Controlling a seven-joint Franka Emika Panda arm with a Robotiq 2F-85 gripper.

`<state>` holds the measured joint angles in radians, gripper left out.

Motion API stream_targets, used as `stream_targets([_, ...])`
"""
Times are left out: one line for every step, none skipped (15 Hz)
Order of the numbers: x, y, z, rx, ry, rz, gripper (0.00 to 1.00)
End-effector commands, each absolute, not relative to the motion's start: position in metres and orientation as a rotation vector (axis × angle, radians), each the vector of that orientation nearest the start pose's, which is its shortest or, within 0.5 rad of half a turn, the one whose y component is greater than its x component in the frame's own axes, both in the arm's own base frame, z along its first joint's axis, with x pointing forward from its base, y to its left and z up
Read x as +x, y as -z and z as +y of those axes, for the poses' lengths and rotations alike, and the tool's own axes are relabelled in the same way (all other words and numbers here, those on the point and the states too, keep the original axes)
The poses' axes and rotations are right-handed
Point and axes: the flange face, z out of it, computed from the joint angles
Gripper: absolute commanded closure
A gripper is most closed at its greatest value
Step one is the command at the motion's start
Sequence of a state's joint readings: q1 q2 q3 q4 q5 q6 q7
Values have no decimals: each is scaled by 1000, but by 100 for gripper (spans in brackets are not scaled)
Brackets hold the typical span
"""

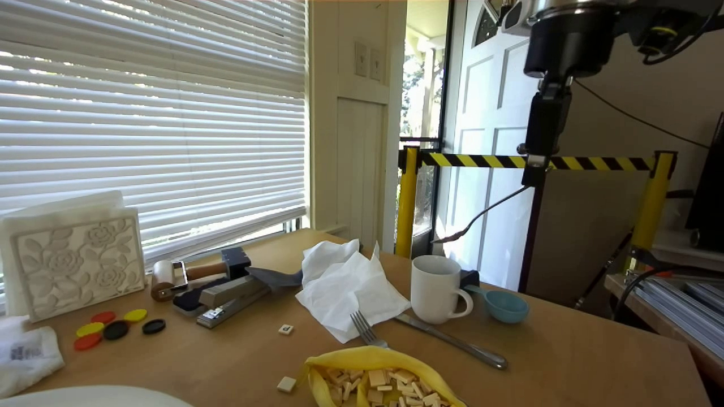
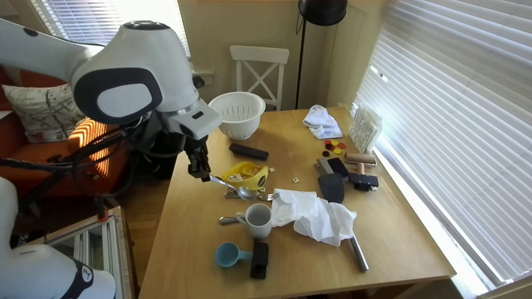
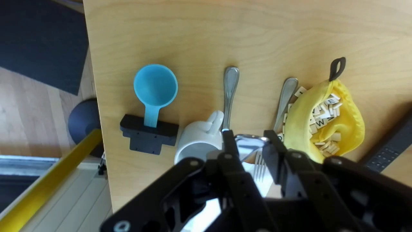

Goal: Remove the spoon from the cup

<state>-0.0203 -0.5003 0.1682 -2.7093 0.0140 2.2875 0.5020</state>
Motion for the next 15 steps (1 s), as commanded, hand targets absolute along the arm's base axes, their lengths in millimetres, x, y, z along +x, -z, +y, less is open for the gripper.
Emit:
stream_targets([353, -381, 82, -3167, 370, 392, 93])
stream_targets([369, -386, 98, -3161, 412, 342, 93])
stream_targets([369, -381, 105, -3162, 463, 311, 93])
stream_targets([373, -378, 111, -3154, 532, 336, 93])
stream_targets([379, -371, 112, -3151, 582, 370, 93])
stream_targets([383, -366, 113, -3145, 635, 404, 93])
stream_targets([387, -357, 111, -3142, 669, 452, 93])
stream_targets([389, -348, 107, -3155, 681, 496, 93])
stream_targets([391, -337, 103, -3168, 683, 542, 93])
stream_targets([392, -327, 100, -3173, 678, 582, 93])
stream_targets([392, -316, 96, -3185, 675, 620, 93])
stream_targets([392, -307, 94, -3191, 651, 639, 93])
stream_targets([392, -298, 93, -3190, 632, 638, 93])
stream_targets([391, -290, 92, -3194, 618, 642, 93])
stream_targets([391, -284, 93, -3190, 600, 640, 93])
